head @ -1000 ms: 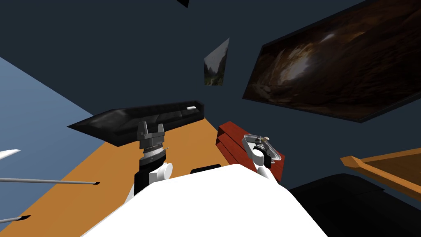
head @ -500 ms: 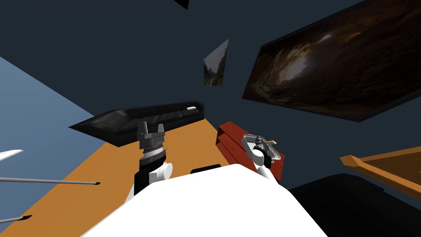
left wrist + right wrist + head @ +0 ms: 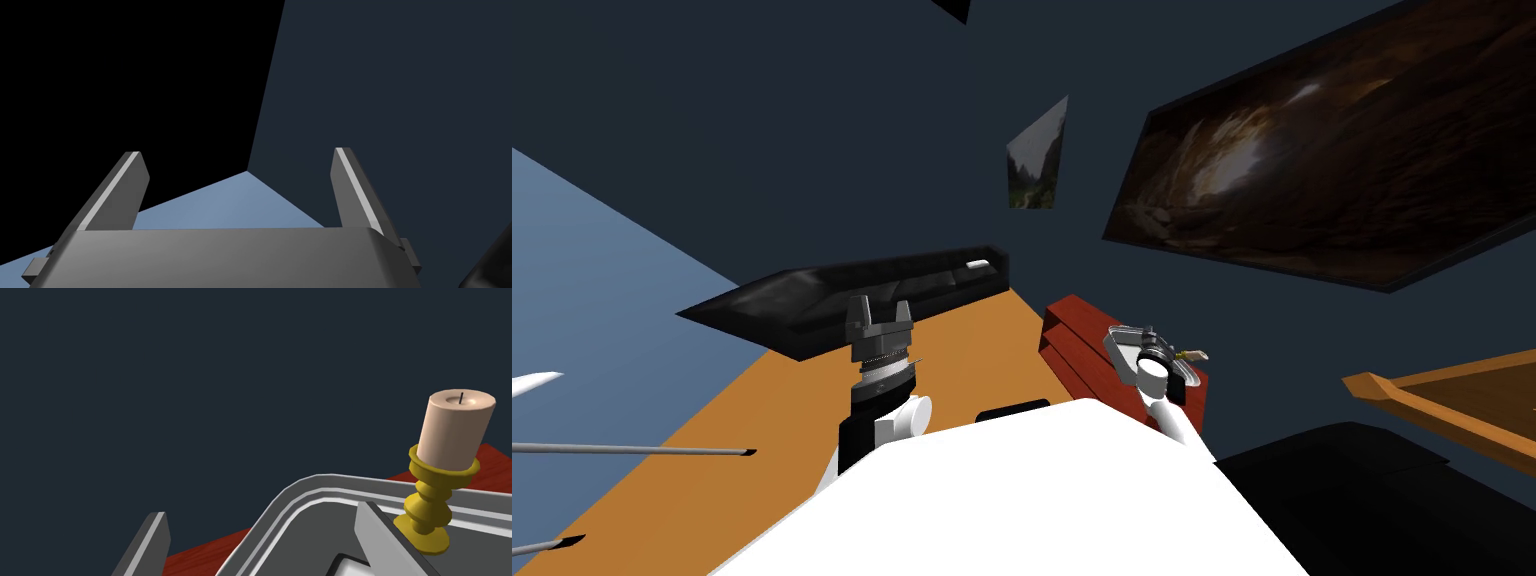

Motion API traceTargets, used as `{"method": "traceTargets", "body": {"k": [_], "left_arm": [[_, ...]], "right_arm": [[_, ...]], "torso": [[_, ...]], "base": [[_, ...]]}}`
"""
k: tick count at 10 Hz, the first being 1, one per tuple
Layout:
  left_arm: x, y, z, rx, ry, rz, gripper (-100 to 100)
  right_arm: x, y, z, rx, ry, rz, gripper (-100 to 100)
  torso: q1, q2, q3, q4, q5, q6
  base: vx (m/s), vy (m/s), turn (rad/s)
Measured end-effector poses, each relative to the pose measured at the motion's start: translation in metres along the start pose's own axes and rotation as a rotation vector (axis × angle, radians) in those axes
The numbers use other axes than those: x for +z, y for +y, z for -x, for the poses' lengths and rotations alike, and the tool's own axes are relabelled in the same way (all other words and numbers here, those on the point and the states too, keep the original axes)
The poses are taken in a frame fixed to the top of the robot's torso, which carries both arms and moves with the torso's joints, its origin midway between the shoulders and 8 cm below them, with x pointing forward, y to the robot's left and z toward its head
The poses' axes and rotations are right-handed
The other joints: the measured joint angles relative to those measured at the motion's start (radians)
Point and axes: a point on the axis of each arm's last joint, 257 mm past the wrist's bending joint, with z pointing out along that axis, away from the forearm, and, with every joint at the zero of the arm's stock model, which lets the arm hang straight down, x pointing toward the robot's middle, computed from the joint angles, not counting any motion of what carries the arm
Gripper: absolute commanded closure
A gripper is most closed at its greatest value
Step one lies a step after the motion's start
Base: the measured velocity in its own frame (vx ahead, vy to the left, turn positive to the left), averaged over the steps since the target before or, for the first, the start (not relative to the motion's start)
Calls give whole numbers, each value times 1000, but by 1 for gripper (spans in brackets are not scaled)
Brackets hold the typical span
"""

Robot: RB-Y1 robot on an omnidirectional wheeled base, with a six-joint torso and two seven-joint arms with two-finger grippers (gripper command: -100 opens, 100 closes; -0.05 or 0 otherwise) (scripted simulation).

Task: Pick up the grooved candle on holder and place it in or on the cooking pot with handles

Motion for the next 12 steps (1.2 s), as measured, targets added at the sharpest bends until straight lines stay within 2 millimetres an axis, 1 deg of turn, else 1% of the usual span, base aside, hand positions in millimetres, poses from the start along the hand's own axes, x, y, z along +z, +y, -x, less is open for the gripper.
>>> {"method": "traceTargets", "body": {"k": [2,4,6,7,12], "left_arm": [[0,0,0,0,0,0,0],[0,0,0,0,0,0,0],[0,0,0,0,0,0,0],[0,0,0,0,0,0,0],[0,0,0,0,0,0,0]], "right_arm": [[7,0,-8,2,-2,-2,-100],[15,-1,-23,-2,-1,-10,-100],[30,-4,-38,-3,-2,-20,-100],[31,-5,-38,-6,-3,-22,0],[31,-5,-38,-5,-3,-22,0]], "torso": [[-2,1,1,0,0,0],[0,0,0,0,0,0],[0,1,1,0,0,0],[-2,1,1,0,-1,0],[-5,1,1,0,-1,0]], "base": [[10,57,-19],[14,80,-25],[1,59,-16],[0,7,0],[0,0,0]]}}
